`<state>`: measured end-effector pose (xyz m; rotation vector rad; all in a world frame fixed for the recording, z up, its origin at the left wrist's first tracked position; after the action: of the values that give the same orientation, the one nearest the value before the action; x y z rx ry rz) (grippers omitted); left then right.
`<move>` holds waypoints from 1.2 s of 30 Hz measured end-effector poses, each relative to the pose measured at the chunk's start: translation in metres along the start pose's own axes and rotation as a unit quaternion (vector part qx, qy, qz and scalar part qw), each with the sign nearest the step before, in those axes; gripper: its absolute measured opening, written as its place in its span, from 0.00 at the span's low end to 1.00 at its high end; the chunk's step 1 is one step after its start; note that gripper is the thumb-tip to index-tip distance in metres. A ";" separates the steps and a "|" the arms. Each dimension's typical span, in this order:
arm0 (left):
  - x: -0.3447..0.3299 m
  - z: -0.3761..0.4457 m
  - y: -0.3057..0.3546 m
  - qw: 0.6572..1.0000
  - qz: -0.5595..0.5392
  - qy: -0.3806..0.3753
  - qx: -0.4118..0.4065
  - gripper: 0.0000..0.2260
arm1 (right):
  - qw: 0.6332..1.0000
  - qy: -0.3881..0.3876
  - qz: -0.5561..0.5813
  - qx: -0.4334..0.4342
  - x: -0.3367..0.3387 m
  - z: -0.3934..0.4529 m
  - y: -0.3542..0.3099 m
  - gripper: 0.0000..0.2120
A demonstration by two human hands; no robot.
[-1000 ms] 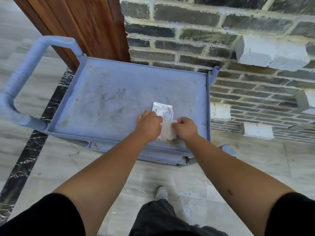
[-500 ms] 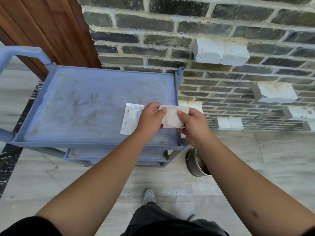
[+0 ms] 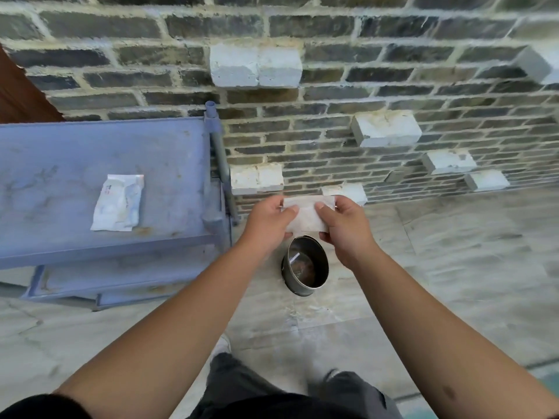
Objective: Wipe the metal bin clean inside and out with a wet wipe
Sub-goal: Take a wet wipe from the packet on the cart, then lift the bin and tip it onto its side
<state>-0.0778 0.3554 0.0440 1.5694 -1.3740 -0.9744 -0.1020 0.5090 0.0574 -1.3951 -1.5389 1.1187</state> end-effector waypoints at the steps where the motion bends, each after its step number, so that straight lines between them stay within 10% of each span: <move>1: -0.018 0.001 -0.012 1.000 -0.014 0.005 0.009 0.04 | 1.000 -0.008 -0.005 0.000 0.018 0.001 0.007 0.06; 19: -0.145 0.057 -0.241 0.994 0.048 0.034 0.090 0.07 | 0.960 -0.094 0.158 -0.211 0.162 0.043 0.264 0.08; 29: -0.133 0.173 -0.478 0.980 0.186 0.035 0.066 0.10 | 0.931 0.003 0.283 -0.231 0.206 0.154 0.473 0.11; 32: -0.156 0.216 -0.544 0.914 0.405 -0.019 -0.021 0.15 | 0.915 -0.008 0.341 -0.214 0.213 0.206 0.523 0.16; 36: -0.206 0.261 -0.608 0.725 0.670 -0.104 -0.122 0.21 | 0.928 -0.031 0.333 -0.166 0.210 0.272 0.553 0.17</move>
<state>-0.1202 0.5823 -0.6097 -0.0070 -1.8925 -0.3246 -0.2016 0.6975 -0.5581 -2.2417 -1.3664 1.3349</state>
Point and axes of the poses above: each hand's wrist, its own z-axis towards the middle knuckle, its own x-axis out of the back of the hand, y = z × x, the point moved 8 cm from there along z, towards the middle knuckle, and after that the axes turned 3 degrees about -y, right-handed, at the moved point
